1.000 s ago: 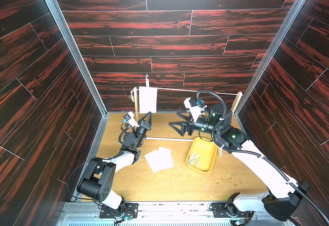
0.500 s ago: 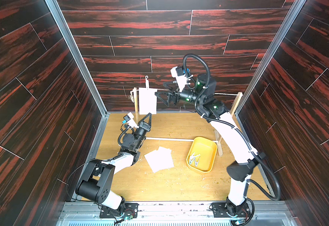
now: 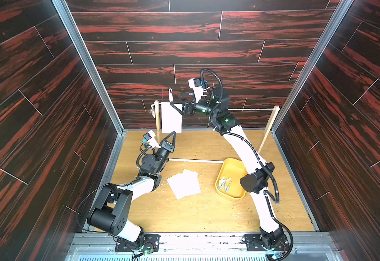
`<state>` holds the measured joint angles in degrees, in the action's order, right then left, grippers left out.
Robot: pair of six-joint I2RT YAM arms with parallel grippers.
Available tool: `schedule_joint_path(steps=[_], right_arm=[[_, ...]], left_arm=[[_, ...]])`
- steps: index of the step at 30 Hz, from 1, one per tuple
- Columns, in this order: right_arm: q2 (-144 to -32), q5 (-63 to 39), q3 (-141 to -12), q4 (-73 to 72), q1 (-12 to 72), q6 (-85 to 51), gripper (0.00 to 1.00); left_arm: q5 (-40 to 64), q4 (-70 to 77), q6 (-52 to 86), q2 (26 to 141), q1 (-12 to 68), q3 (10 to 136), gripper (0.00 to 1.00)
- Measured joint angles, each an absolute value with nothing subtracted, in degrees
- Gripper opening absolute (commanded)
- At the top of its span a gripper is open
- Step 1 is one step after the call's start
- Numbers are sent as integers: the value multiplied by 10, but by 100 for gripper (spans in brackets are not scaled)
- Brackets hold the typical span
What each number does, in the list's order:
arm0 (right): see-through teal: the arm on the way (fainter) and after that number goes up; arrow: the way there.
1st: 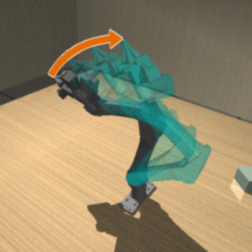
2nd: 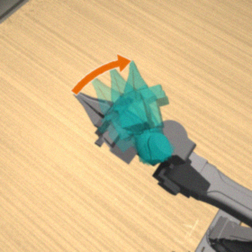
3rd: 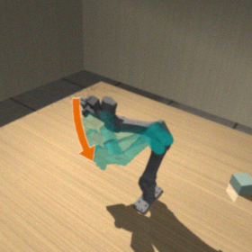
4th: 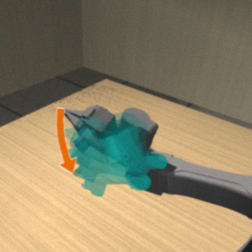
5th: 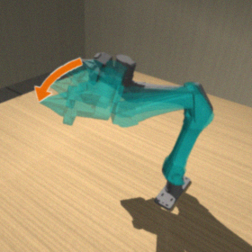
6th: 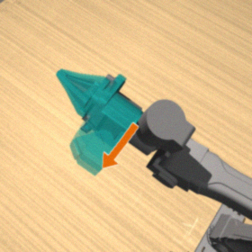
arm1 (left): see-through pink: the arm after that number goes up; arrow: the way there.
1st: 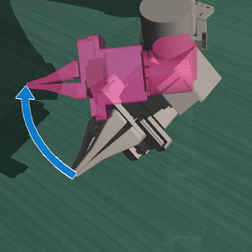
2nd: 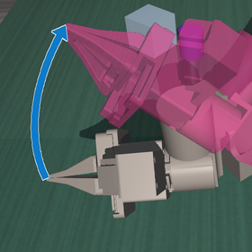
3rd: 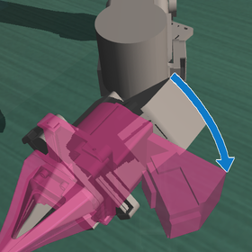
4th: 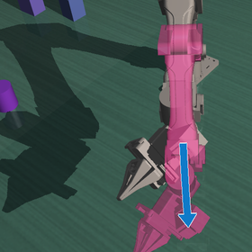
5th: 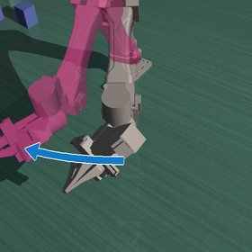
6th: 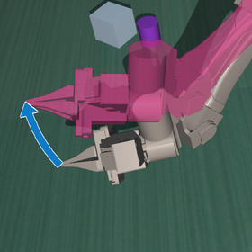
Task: Remove the postcards from the strings
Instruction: Remove the clamp from the clothesline.
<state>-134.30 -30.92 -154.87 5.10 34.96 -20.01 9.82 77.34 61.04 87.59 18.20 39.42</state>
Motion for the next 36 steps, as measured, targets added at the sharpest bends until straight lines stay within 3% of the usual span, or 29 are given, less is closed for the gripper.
schedule_joint_path(steps=[10,18,26,28,31,36], right_arm=[[-1381,-319,-1559,-44,350,-268,98],[-1401,-319,-1564,-79,356,-288,90],[-1405,-330,-1565,-102,358,-307,68],[-1405,-335,-1565,-106,359,-310,69],[-1405,-340,-1565,-108,361,-314,79],[-1405,-341,-1565,-108,362,-311,70]], left_arm=[[110,777,612,876,180,392,0],[125,776,613,877,180,390,0],[133,776,613,877,180,384,0],[133,776,613,877,180,384,0],[135,776,613,877,180,384,0],[138,776,613,877,180,384,0]])
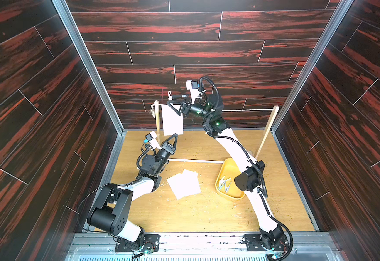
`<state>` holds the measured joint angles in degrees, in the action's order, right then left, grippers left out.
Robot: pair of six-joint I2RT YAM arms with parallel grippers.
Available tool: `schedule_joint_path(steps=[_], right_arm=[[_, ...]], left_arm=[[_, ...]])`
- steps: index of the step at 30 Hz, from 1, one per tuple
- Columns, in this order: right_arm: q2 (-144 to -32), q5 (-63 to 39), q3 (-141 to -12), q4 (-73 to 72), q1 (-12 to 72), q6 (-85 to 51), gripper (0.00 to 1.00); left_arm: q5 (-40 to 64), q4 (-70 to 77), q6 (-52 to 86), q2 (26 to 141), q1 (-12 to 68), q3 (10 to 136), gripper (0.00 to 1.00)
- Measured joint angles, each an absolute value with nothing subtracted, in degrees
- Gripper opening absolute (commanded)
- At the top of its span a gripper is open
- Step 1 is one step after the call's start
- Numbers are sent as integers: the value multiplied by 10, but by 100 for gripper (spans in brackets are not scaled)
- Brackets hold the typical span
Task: Remove the postcards from the strings
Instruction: Remove the clamp from the clothesline.
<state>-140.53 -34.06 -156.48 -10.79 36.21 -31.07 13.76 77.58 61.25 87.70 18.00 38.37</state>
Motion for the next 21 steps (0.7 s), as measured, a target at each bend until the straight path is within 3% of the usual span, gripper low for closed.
schedule_joint_path(steps=[11,21], right_arm=[[-1414,-341,-1565,-117,363,-314,44],[-1414,-338,-1566,-120,364,-314,34]], left_arm=[[144,772,609,877,180,383,0],[146,771,609,877,180,383,0]])
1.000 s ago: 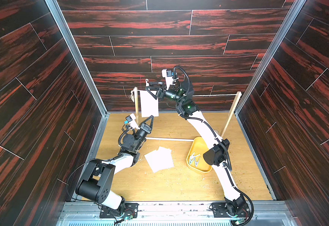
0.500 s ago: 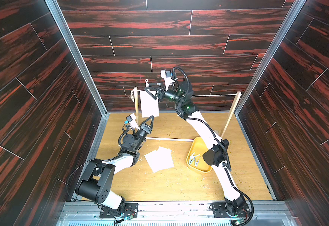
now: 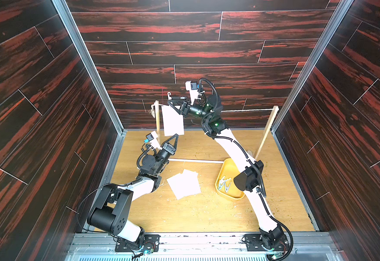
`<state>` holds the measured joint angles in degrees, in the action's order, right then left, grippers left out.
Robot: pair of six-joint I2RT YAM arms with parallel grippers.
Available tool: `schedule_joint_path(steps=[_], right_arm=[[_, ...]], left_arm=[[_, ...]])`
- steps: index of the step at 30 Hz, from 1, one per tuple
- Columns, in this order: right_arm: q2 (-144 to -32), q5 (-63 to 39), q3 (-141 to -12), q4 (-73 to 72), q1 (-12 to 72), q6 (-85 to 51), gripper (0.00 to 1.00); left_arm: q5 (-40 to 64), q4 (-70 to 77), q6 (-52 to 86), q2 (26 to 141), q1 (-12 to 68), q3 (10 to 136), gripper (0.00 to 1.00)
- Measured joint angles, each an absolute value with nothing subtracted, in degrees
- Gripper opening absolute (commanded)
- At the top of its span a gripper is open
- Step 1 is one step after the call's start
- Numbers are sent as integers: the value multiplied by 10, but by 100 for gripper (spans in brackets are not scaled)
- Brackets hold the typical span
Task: Remove the postcards from the strings
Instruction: Remove the clamp from the clothesline.
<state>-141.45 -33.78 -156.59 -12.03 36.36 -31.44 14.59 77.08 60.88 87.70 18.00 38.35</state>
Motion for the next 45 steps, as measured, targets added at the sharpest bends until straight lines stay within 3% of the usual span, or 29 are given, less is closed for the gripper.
schedule_joint_path(steps=[45], right_arm=[[-1381,-303,-1566,-55,366,-251,27]], left_arm=[[172,741,600,873,179,365,0]])
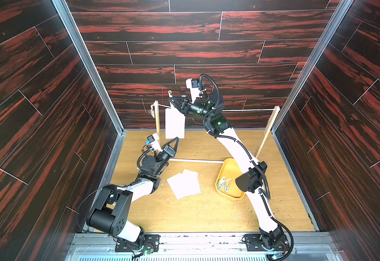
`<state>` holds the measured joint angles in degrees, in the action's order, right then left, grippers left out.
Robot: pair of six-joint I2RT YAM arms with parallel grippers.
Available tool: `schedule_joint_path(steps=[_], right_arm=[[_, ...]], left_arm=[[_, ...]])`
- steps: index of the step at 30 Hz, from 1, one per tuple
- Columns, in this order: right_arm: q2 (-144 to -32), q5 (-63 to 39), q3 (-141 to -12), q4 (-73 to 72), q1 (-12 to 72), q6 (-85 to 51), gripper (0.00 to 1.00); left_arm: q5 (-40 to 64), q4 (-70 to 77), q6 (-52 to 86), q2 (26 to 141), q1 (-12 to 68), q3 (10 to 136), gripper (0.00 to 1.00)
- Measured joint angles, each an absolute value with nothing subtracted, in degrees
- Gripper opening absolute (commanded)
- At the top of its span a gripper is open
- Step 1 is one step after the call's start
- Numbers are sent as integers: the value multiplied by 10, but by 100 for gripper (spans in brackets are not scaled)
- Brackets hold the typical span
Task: Remove the postcards from the strings
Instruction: Remove the clamp from the clothesline, then place the postcard on the postcard.
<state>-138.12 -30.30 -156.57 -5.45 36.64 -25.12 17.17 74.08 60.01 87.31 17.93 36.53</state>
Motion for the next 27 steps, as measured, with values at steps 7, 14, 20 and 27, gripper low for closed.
schedule_joint_path(steps=[7,14,20,27], right_arm=[[-1378,-302,-1564,-45,365,-246,27],[-1374,-302,-1556,-28,361,-238,27],[-1348,-302,-1532,-17,355,-228,27],[-1296,-302,-1483,-17,349,-217,27]], left_arm=[[204,732,604,874,179,364,0],[228,716,624,872,180,318,0],[251,660,625,853,180,284,0],[286,575,620,834,184,267,0]])
